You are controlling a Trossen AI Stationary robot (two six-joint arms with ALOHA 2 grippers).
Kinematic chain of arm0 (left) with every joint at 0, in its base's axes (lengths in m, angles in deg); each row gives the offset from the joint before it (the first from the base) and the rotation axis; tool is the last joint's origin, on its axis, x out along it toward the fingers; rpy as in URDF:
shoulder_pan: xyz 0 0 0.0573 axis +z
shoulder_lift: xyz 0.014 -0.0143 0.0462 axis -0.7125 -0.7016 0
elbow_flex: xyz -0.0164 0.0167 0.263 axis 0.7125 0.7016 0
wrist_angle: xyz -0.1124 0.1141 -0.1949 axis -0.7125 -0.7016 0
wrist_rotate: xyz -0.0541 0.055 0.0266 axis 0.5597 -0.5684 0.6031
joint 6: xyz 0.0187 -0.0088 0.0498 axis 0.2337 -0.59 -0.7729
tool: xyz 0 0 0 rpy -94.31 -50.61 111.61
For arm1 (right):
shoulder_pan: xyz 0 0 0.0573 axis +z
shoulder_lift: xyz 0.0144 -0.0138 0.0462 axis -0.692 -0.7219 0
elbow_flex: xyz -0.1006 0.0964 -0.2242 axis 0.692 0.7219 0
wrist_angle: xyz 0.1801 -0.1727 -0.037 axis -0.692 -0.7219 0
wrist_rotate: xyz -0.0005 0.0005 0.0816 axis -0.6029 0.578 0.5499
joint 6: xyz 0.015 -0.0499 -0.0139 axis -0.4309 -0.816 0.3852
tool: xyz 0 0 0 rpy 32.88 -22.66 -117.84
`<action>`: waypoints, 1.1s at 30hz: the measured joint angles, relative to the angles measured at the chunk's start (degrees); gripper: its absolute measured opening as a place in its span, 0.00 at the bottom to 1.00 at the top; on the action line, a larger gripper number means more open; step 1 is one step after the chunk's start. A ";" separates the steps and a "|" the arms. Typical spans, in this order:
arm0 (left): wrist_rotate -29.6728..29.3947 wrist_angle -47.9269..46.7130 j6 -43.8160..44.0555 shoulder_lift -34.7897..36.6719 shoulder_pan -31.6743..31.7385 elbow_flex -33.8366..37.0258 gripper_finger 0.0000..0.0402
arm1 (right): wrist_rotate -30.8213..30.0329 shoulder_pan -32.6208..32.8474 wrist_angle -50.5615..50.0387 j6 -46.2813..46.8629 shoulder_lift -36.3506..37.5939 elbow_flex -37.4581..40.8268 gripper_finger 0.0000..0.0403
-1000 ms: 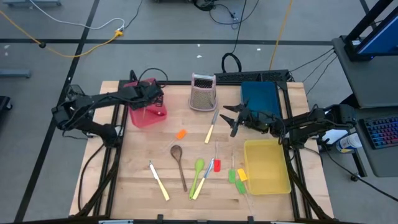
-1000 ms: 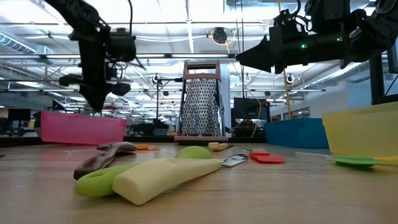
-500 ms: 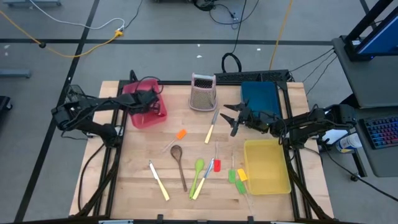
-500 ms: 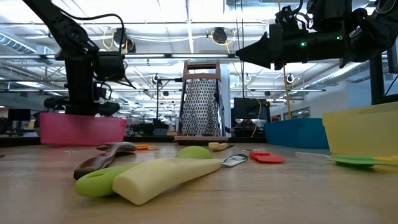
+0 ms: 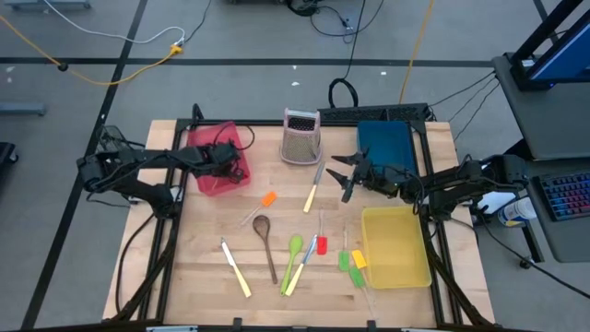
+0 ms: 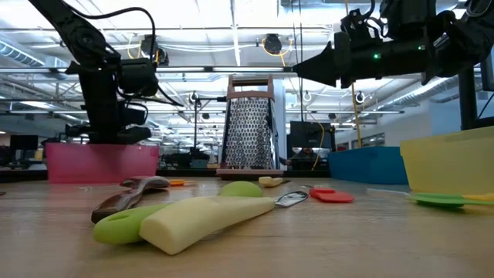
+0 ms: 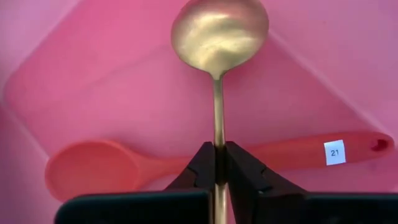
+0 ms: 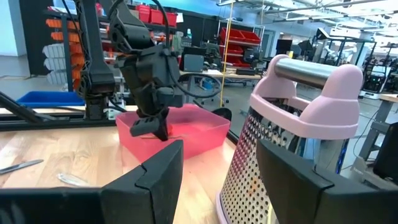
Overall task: Pick & Place Kitchen Items
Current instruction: Put the gold serving spoon into the pink bin, then put the brown serving spoon into the pink bin
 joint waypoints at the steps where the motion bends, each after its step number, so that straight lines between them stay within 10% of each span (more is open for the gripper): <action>1: -0.07 -0.12 0.10 0.02 -0.23 0.00 0.07 | 0.01 -0.01 -0.18 0.01 0.00 0.00 0.49; 12: 0.74 -1.31 1.02 0.10 -0.30 -0.86 0.30 | 0.10 0.01 -0.48 2.63 0.00 0.00 0.49; 23: 5.49 -9.77 4.84 6.36 -4.64 -13.50 0.23 | 0.11 -0.02 -0.50 2.63 0.00 0.00 0.49; 33: 6.91 -2.15 13.73 6.10 -22.28 -16.33 0.16 | 0.13 -0.02 -0.87 2.66 0.00 0.00 0.49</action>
